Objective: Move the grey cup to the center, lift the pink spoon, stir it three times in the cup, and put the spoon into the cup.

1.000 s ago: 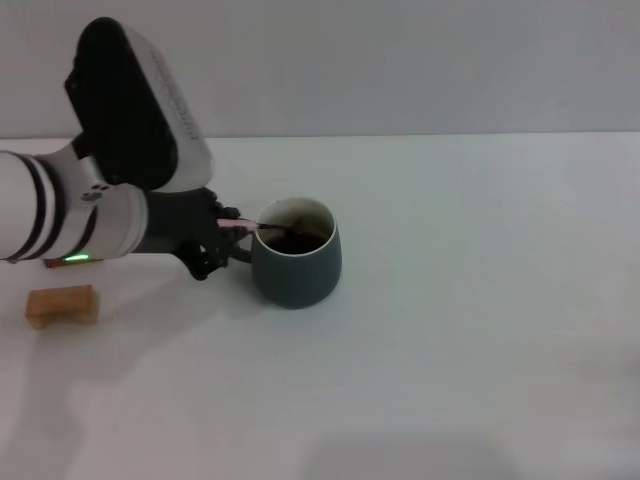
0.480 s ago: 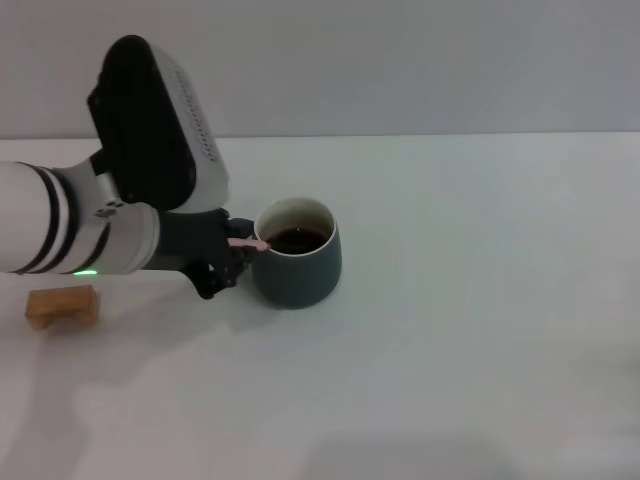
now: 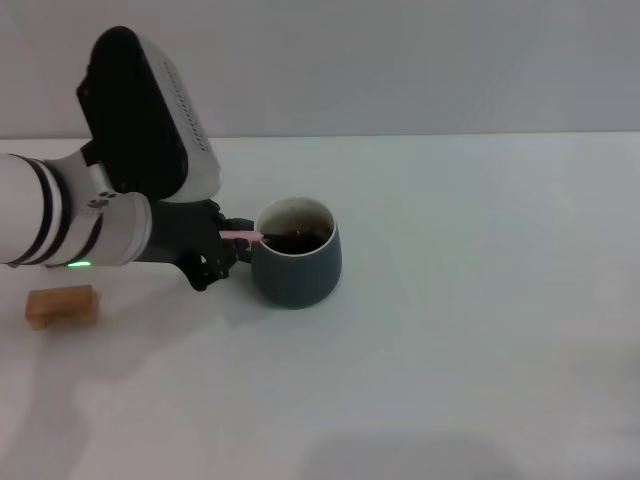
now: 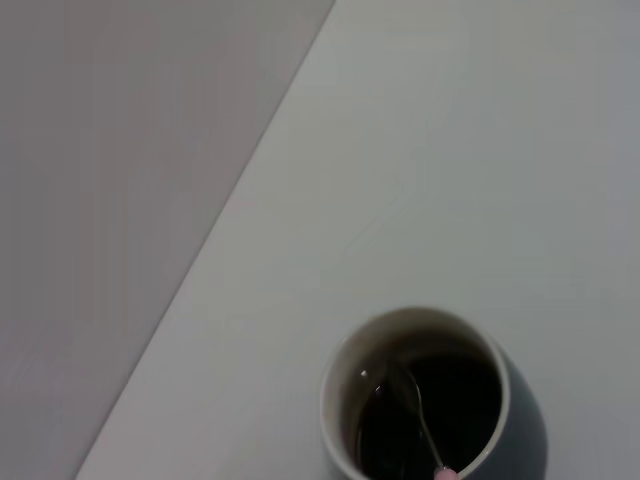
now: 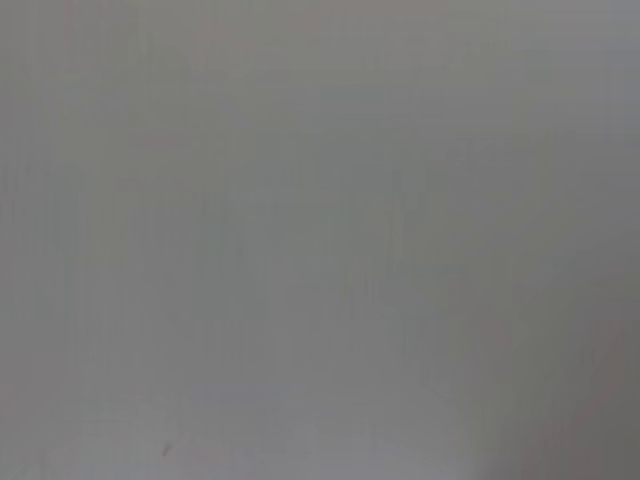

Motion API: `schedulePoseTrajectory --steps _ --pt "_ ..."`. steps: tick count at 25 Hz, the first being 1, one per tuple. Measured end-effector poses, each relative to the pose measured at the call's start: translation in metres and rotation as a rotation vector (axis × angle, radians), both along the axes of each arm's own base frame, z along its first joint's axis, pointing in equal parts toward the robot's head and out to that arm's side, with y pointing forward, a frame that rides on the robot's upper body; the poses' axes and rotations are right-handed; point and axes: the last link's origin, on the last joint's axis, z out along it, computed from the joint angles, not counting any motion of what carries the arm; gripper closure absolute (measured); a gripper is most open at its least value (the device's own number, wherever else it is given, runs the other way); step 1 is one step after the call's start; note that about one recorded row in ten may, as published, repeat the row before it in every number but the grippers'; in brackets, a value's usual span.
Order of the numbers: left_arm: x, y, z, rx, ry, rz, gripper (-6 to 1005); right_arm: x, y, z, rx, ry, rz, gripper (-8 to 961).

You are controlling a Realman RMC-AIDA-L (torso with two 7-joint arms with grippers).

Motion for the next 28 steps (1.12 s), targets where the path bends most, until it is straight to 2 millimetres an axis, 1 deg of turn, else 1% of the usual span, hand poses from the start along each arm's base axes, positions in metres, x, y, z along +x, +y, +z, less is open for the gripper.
schedulePoseTrajectory --steps 3,7,10,12,13,14,17,18,19,20,21,22,23,26,27,28 --pt "0.004 -0.001 -0.004 -0.007 0.004 -0.018 848 0.000 -0.001 0.000 0.000 0.001 -0.002 954" --pt "0.006 -0.001 -0.005 -0.005 0.008 -0.026 848 0.000 -0.001 -0.001 0.000 0.001 -0.002 954" --pt "0.009 0.002 -0.004 0.017 -0.005 -0.042 746 0.000 -0.001 -0.001 0.000 0.001 -0.002 954" --pt "0.012 0.007 0.000 0.074 -0.039 -0.059 677 0.000 -0.001 -0.001 0.000 0.001 -0.002 954" --pt "0.016 0.015 0.008 0.187 -0.115 -0.084 643 0.000 -0.001 0.000 0.001 0.001 -0.003 954" --pt "0.016 0.015 0.008 0.187 -0.115 -0.084 609 0.000 -0.001 0.000 0.002 0.001 -0.003 954" --pt "0.025 0.023 0.020 0.382 -0.293 -0.148 509 0.000 0.000 0.000 0.003 0.001 -0.002 954" --pt "0.029 0.025 0.027 0.534 -0.417 -0.192 475 -0.001 0.000 0.000 0.003 0.002 0.000 954" --pt "0.029 0.025 0.027 0.534 -0.417 -0.192 475 -0.001 0.000 0.000 0.003 0.002 0.000 954" --pt "0.030 0.025 0.029 0.598 -0.465 -0.208 476 -0.001 0.001 0.000 0.004 0.002 0.001 954" --pt "0.030 0.023 0.032 0.698 -0.525 -0.234 476 -0.001 0.001 0.000 0.004 0.003 0.001 954" --pt "0.029 0.022 0.032 0.737 -0.551 -0.241 476 -0.001 0.001 0.000 0.005 0.004 0.001 954" --pt "0.026 0.015 0.032 0.862 -0.657 -0.261 476 -0.001 0.001 0.000 0.005 0.005 0.002 954" --pt "0.024 0.011 0.032 0.906 -0.703 -0.268 477 -0.001 0.001 0.000 0.006 0.005 0.001 954" --pt "0.020 0.007 0.032 0.949 -0.743 -0.282 478 -0.001 0.001 0.000 0.006 0.005 0.001 954" --pt "-0.004 -0.004 0.032 1.033 -0.875 -0.314 478 -0.001 0.001 0.000 0.006 0.006 0.002 954"
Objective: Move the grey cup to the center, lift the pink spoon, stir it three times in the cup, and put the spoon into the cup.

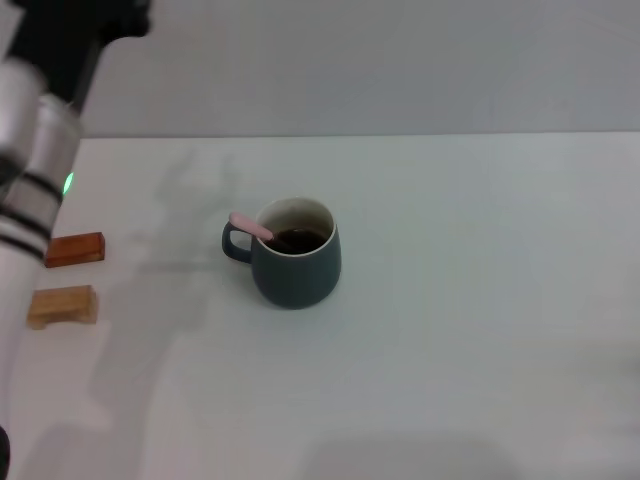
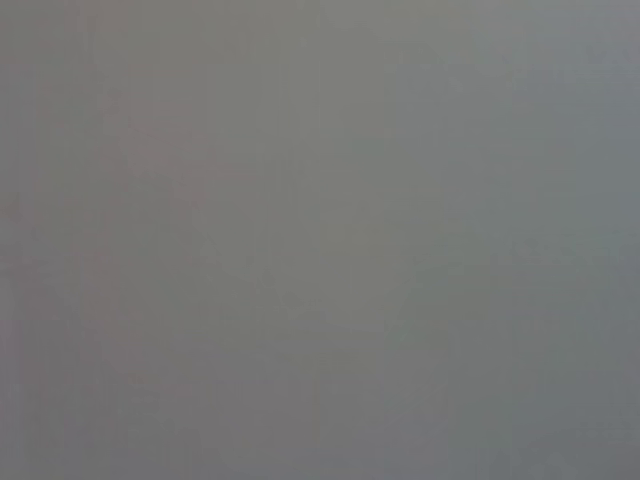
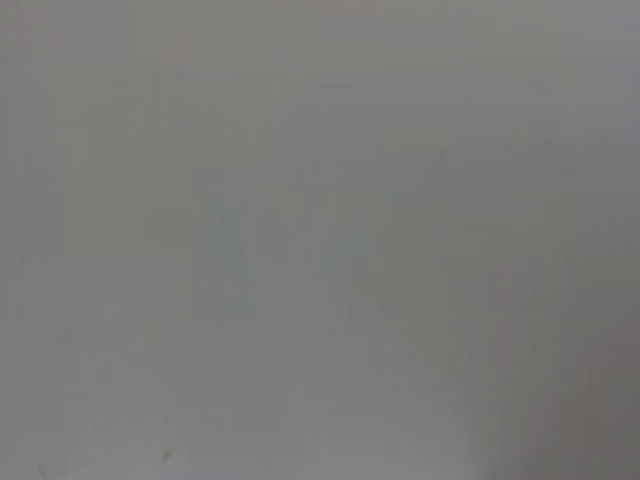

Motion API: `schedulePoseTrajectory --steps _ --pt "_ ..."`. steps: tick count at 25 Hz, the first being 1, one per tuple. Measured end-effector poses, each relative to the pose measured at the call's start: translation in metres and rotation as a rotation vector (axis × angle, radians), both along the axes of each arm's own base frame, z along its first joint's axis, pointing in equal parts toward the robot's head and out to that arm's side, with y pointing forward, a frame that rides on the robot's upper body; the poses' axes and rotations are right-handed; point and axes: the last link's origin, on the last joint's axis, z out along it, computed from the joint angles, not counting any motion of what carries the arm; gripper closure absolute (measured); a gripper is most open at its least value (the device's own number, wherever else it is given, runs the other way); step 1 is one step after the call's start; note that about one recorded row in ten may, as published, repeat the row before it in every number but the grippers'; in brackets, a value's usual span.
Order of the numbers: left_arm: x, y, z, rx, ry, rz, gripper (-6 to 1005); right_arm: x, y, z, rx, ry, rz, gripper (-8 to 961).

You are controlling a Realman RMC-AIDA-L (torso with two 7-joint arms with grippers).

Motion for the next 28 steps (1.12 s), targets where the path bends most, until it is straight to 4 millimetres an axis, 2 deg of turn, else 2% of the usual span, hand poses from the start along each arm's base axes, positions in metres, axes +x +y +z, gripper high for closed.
schedulePoseTrajectory --steps 1,2,3,4,5,6,7,9,10,11,12,13,14,15,16,20,26,28 --pt "0.000 0.000 0.000 0.000 0.000 0.000 478 0.000 0.000 0.000 0.000 0.000 0.000 954" --pt "-0.014 -0.003 0.000 -0.004 -0.051 -0.020 478 0.000 0.000 0.000 0.002 -0.001 0.001 954" --pt "-0.014 -0.003 0.000 -0.004 -0.051 -0.020 478 0.000 0.000 0.001 0.005 -0.002 0.004 954" --pt "-0.025 -0.004 0.000 -0.018 -0.096 -0.032 478 -0.001 -0.001 0.001 0.010 -0.002 0.008 954" --pt "-0.067 -0.009 0.006 -0.054 -0.211 -0.063 479 -0.002 -0.002 0.003 0.022 -0.006 0.016 954" --pt "-0.077 -0.010 0.007 -0.057 -0.231 -0.057 479 -0.002 -0.002 0.003 0.022 -0.006 0.016 954" --pt "-0.097 -0.013 0.008 -0.056 -0.272 -0.042 479 -0.003 -0.003 0.004 0.029 -0.007 0.020 954" --pt "-0.097 -0.013 0.008 -0.056 -0.272 -0.042 479 -0.004 -0.005 0.006 0.041 -0.007 0.029 954" --pt "-0.123 -0.018 0.009 -0.044 -0.310 0.017 479 -0.004 -0.005 0.007 0.047 -0.007 0.033 954" --pt "-0.123 -0.018 0.009 -0.044 -0.310 0.017 478 -0.004 -0.005 0.007 0.047 -0.007 0.033 954" --pt "-0.162 -0.027 0.005 -0.035 -0.294 0.157 477 -0.004 -0.005 0.007 0.049 -0.008 0.035 954" --pt "-0.162 -0.027 0.005 -0.035 -0.294 0.157 477 -0.004 -0.005 0.007 0.051 -0.009 0.036 954" --pt "-0.174 -0.031 0.003 -0.034 -0.278 0.206 476 -0.005 -0.005 0.008 0.053 -0.009 0.038 954" --pt "-0.174 -0.031 0.003 -0.034 -0.278 0.206 454 -0.005 -0.005 0.008 0.055 -0.009 0.040 954" --pt "-0.189 -0.038 0.003 -0.026 -0.254 0.267 433 -0.005 -0.005 0.008 0.055 -0.009 0.040 954" --pt "-0.196 -0.044 0.004 -0.018 -0.234 0.295 347 -0.005 -0.005 0.008 0.057 -0.009 0.041 954" --pt "-0.201 -0.047 0.000 -0.029 -0.199 0.321 159 -0.006 -0.010 0.011 0.078 -0.014 0.048 954" --pt "-0.202 -0.047 -0.001 -0.035 -0.193 0.326 163 -0.006 -0.013 0.011 0.087 -0.015 0.051 954"
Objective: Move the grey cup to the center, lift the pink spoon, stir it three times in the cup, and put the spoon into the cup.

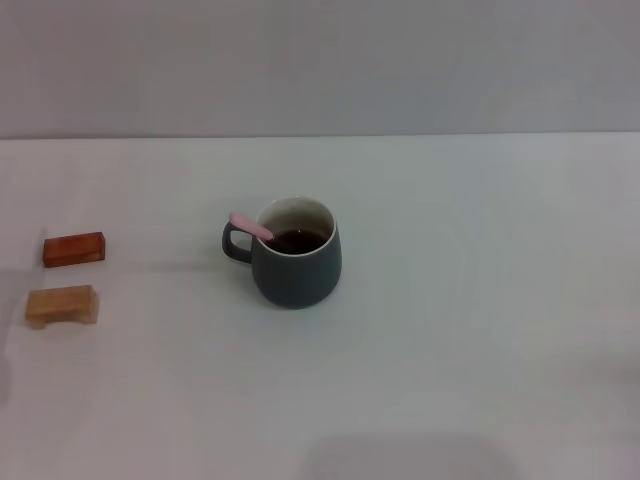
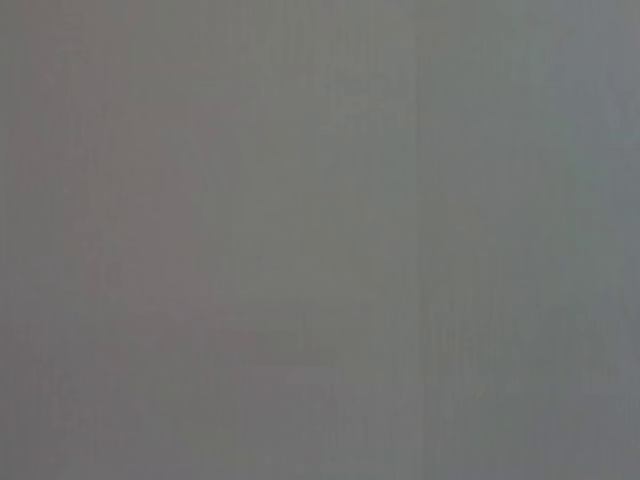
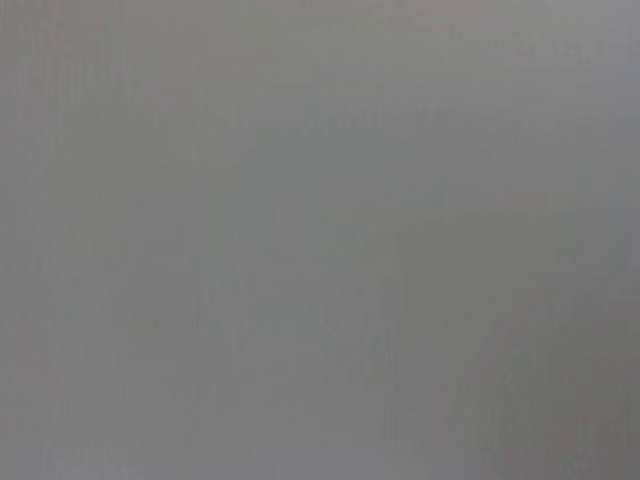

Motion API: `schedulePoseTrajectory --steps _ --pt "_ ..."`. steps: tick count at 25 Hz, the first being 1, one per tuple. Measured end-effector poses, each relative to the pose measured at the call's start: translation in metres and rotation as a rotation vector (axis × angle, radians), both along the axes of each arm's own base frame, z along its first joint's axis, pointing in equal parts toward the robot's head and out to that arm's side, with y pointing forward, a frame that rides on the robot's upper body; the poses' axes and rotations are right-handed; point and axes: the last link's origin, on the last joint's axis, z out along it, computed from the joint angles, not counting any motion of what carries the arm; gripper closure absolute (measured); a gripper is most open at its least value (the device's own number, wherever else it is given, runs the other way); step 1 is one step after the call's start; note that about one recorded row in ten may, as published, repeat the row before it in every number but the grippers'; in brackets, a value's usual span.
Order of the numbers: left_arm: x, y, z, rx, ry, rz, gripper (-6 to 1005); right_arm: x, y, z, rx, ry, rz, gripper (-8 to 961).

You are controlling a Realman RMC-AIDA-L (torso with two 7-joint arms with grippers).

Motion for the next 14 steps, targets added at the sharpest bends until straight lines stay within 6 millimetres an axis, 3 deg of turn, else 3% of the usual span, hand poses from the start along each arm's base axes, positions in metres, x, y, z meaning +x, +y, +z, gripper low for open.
schedulePoseTrajectory --steps 14 --pt "-0.0016 -0.0043 -0.0096 -0.044 0.033 0.008 167 0.0002 -0.0025 0.0005 0.005 0.000 0.000 954"
